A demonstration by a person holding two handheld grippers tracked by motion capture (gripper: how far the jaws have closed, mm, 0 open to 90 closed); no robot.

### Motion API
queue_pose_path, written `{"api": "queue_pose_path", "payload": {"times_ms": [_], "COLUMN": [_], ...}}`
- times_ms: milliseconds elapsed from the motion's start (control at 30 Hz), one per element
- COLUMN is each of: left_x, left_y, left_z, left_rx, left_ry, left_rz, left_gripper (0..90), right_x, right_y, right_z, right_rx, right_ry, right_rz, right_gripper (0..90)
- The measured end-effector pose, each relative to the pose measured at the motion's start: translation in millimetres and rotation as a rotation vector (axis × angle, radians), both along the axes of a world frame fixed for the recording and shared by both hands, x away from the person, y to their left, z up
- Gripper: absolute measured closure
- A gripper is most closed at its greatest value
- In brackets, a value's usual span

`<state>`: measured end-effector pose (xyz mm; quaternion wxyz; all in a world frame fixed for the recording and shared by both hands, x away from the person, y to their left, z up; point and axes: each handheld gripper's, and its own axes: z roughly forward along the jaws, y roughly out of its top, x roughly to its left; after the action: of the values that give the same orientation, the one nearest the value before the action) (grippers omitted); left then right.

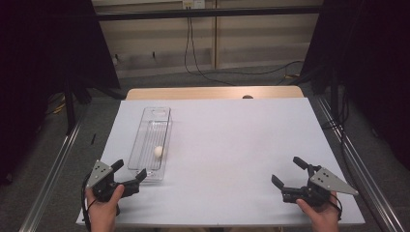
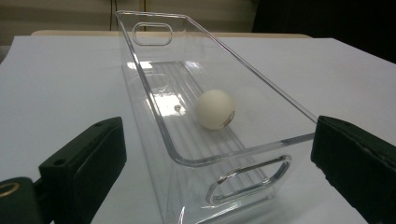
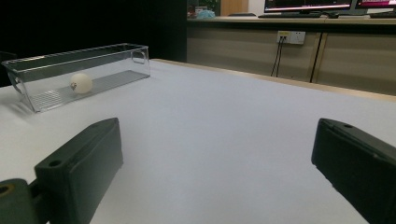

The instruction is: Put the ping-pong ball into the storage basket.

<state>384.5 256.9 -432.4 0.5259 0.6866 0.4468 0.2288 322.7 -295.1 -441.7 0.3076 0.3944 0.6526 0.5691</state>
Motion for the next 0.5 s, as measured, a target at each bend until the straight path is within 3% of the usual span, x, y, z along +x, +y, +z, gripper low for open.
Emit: {"api": "queue_pose_path", "payload": {"times_ms": [300, 500], "left_x": [-2.6, -4.6], "left_y": [2.3, 3.6], "left_z": [-3.0, -3.0], "left_rx": [-0.008, -0.012], "left_ry": [0.003, -0.018], "left_rz": [0.002, 0.002], "left_gripper": [3.4, 3.4], "right_x": [-0.4, -1.0], "right_y": [-0.8, -1.6], "right_z": [0.4, 0.6], "right_rx": [0.001, 0.002], "right_ry": [-0.004, -0.002], "right_rz": [0.003, 0.001], "right_gripper": [1.5, 1.5]}}
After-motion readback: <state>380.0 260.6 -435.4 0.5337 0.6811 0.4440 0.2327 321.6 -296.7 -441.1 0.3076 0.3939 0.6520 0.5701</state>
